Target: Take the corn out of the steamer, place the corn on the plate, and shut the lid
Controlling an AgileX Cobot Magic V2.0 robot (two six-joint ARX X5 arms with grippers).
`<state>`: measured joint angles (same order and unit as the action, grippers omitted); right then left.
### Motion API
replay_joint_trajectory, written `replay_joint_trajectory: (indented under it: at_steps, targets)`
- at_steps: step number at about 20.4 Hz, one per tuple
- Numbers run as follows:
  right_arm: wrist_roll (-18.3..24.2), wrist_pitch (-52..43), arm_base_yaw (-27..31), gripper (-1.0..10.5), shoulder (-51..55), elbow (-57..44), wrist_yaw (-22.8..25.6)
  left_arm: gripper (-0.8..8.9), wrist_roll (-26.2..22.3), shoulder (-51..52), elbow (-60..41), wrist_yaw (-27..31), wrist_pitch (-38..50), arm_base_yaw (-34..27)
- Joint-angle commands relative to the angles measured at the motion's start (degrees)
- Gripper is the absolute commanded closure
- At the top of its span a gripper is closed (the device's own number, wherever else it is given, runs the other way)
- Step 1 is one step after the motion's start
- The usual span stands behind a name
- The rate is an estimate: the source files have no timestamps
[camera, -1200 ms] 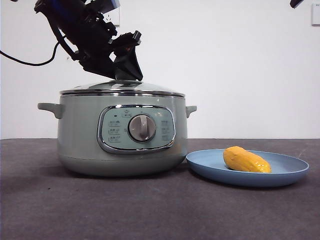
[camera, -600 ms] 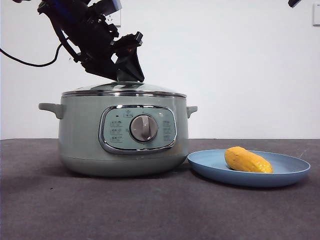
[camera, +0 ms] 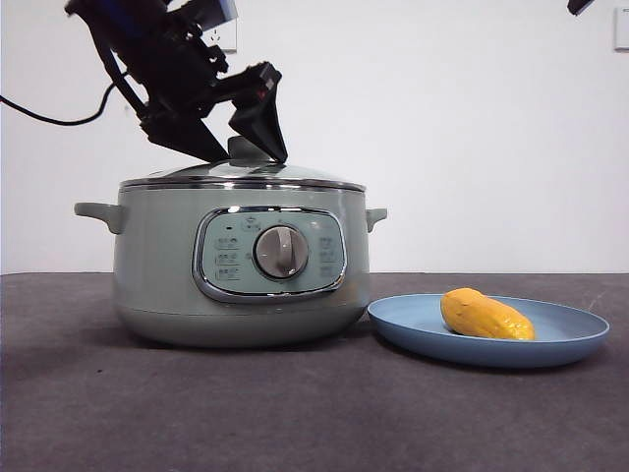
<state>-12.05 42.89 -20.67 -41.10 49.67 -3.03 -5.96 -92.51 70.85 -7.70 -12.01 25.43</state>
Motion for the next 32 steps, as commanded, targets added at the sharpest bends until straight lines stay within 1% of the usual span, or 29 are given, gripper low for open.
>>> replay_joint_trajectory:
  at_steps: [1,3,4,6,7,9,11,13,14,15,17,18,19,20,21,24,25,32]
  targets:
    - [0.57,-0.35,-0.17,3.5,0.07,-0.20,-0.07,3.69,0.31,2.51,-0.57,0.00,-0.98,-0.04]
    - [0.85,-0.35,-0.17,3.5,0.07,-0.20,-0.07,3.69,0.31,5.46,0.17,0.02,-3.34,-0.04]
    - [1.64,-0.35,-0.17,3.5,0.07,-0.20,-0.07,3.69,0.31,7.19,0.63,0.00,-5.07,-0.04]
    - [2.91,-0.33,-0.17,3.5,0.07,-0.20,-0.24,3.69,0.33,11.19,1.99,-0.04,-10.47,-0.04]
    - [3.67,-0.31,-0.17,3.5,0.07,-0.20,-1.07,3.69,0.33,13.33,2.82,-0.11,-14.16,-0.02]
    - [4.70,-0.31,-0.17,3.5,0.07,-0.20,-3.96,3.71,0.35,17.88,3.93,-0.87,-22.23,-0.02]
    - [6.69,-0.26,-0.17,3.5,-0.04,-0.20,-7.34,3.77,0.35,22.75,4.35,-3.93,-30.53,0.04]
    - [7.06,0.07,-0.17,3.5,-0.13,-0.20,-10.62,3.77,0.35,26.73,4.33,-6.12,-37.07,0.04]
    - [7.10,0.55,-0.17,3.5,-0.15,-0.20,-12.46,3.77,0.35,28.74,4.33,-6.32,-40.54,0.04]
    - [7.19,1.20,-0.17,3.5,-0.15,-0.20,-13.68,3.77,0.35,30.29,4.33,-6.32,-43.39,0.04]
    - [7.63,3.67,-0.17,3.6,-0.13,-0.20,-13.57,3.77,0.35,32.50,4.33,-6.32,-48.24,0.09]
    - [7.98,5.09,-0.17,4.3,-0.13,-0.20,-13.60,3.78,0.35,33.18,4.33,-6.32,-50.25,0.09]
    - [8.09,6.47,-0.17,5.3,-0.15,-0.20,-13.57,3.79,0.35,33.57,4.33,-6.34,-52.00,0.09]
    - [8.09,7.48,-0.17,6.3,-0.15,-0.20,-13.60,4.14,0.33,33.75,4.35,-6.32,-53.40,0.09]
    - [8.09,8.22,-0.17,7.5,-0.13,-0.20,-13.57,5.37,0.33,33.77,4.33,-6.29,-54.64,0.09]
    - [8.07,9.05,-0.17,9.5,-0.13,-0.20,-13.57,8.13,0.31,33.75,4.33,-6.27,-55.39,0.09]
    - [8.07,9.18,-0.17,9.6,-0.13,-0.20,-13.57,8.23,0.31,33.75,4.33,-6.27,-55.36,0.09]
    - [8.02,9.27,-0.17,9.4,-0.13,-0.20,-13.35,8.18,0.31,33.75,4.33,-6.10,-55.34,0.09]
